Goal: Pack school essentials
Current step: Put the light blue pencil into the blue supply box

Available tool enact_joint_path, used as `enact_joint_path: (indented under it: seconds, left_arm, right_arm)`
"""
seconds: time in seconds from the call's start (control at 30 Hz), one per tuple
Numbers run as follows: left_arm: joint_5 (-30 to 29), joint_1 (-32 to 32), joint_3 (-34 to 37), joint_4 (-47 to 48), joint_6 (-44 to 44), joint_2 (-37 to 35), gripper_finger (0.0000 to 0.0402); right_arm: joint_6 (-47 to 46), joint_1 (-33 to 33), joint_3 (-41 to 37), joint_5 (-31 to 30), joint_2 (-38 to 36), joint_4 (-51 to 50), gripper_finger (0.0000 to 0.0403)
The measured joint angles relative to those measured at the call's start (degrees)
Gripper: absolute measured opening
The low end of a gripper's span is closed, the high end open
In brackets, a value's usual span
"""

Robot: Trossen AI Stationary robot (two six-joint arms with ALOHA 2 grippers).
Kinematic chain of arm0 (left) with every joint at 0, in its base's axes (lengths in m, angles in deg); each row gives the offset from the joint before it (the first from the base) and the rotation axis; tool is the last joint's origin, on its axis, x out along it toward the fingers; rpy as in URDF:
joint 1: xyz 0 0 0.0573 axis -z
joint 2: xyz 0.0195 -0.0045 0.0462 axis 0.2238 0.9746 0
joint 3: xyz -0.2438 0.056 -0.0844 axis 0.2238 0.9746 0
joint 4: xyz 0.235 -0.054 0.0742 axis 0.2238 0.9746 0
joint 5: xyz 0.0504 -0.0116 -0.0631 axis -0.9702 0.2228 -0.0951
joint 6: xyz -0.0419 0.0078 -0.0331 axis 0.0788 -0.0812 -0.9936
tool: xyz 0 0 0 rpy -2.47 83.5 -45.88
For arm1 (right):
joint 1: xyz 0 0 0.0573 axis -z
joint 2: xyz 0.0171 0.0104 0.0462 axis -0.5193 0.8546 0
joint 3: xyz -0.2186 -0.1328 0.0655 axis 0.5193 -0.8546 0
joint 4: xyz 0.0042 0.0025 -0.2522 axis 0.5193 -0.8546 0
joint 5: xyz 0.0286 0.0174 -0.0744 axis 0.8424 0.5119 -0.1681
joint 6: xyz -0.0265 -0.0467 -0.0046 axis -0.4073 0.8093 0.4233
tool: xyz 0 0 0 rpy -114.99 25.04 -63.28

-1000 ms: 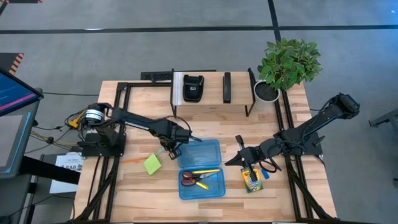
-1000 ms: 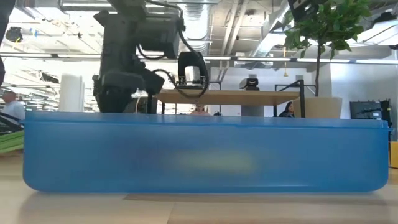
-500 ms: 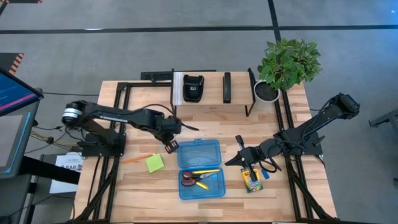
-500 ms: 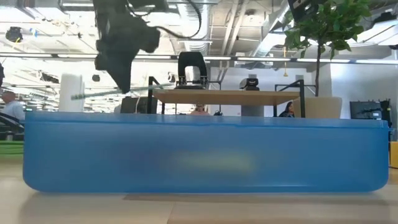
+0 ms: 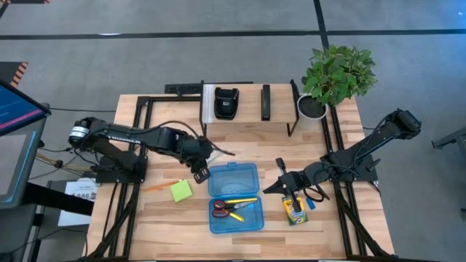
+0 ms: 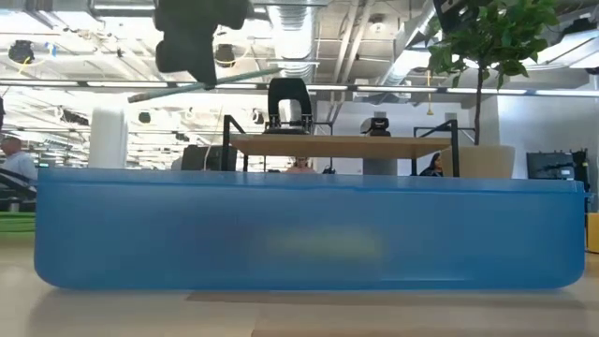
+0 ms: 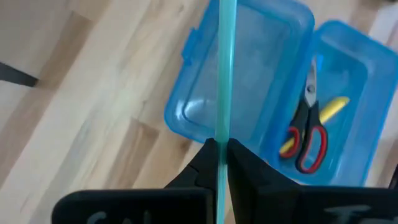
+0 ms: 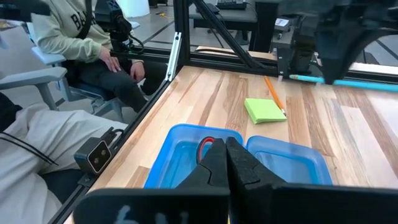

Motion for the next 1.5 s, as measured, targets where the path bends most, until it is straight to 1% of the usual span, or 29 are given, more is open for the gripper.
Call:
enact_joint_path:
  seconds: [0.07, 0.13, 0.2, 0.27, 0.37, 0.57, 0.7, 0.83, 1.0, 1.1, 1.27, 1.37, 1.5]
  left_arm:
    - [-0.58, 2.56, 0.0, -1.26, -1.08, 0.07, 0.0]
    - [-0.63, 5.61, -0.04, -4.64, -2.14, 1.5, 0.0]
    - [-0.01, 8.74, 0.0, -7.58, -2.55, 3.64, 0.0]
    - [1.26, 11.23, -1.61, -10.39, -2.44, 7.19, 0.0]
    - [1.66, 14.07, -6.66, -9.57, -0.36, 14.84, 0.0]
    - [2.17, 16.44, -20.69, -5.77, 6.19, 29.12, 0.0]
    - [2.53, 16.47, -28.92, -3.04, 9.86, 35.92, 0.0]
    - [3.86, 15.59, -33.38, -0.3, 11.98, 41.04, 0.0]
    - [6.72, 14.96, -33.94, -0.33, 12.69, 44.02, 0.0]
    - [6.83, 14.96, -33.92, -0.39, 12.26, 44.67, 0.0]
    - [8.63, 15.25, -33.92, -0.37, 10.77, 44.74, 0.0005]
    - [7.82, 15.6, -33.92, -0.41, 10.55, 44.74, 0.0024]
    - [7.17, 15.98, -33.92, -0.41, 10.58, 44.74, 0.0067]
  right_arm:
    - [0.02, 0.0, 0.0, -0.04, 0.0, -0.06, 0.0]
    - [0.2, 0.0, 0.0, -0.17, 0.0, -0.04, 0.0]
    - [0.7, 0.01, -0.02, -0.2, 0.0, -0.04, 0.0]
    - [0.91, 0.02, -0.02, -0.2, -0.31, -0.27, 0.0]
    - [0.88, 0.02, 0.01, -0.36, -2.12, -0.52, 0.0]
    - [-0.94, -0.89, -0.04, -3.04, -9.09, -7.2, 0.0]
    - [-2.45, -2.27, -0.04, -4.91, -12.95, -11.17, 0.0]
    - [-2.73, -3.83, -0.04, -5.8, -14.53, -12.51, 0.0]
    - [-2.71, -5.31, -0.04, -6.11, -14.69, -12.93, 0.0]
    - [-2.71, -5.5, -0.04, -7.18, -14.13, -13.22, 0.0]
    - [-2.89, -5.22, -0.04, -7.37, -13.75, -13.45, 0.0]
    - [-2.99, -5.09, -0.04, -7.34, -13.73, -13.44, 0.0]
    - [-3.02, -4.85, -0.04, -7.37, -13.73, -13.44, 0.0]
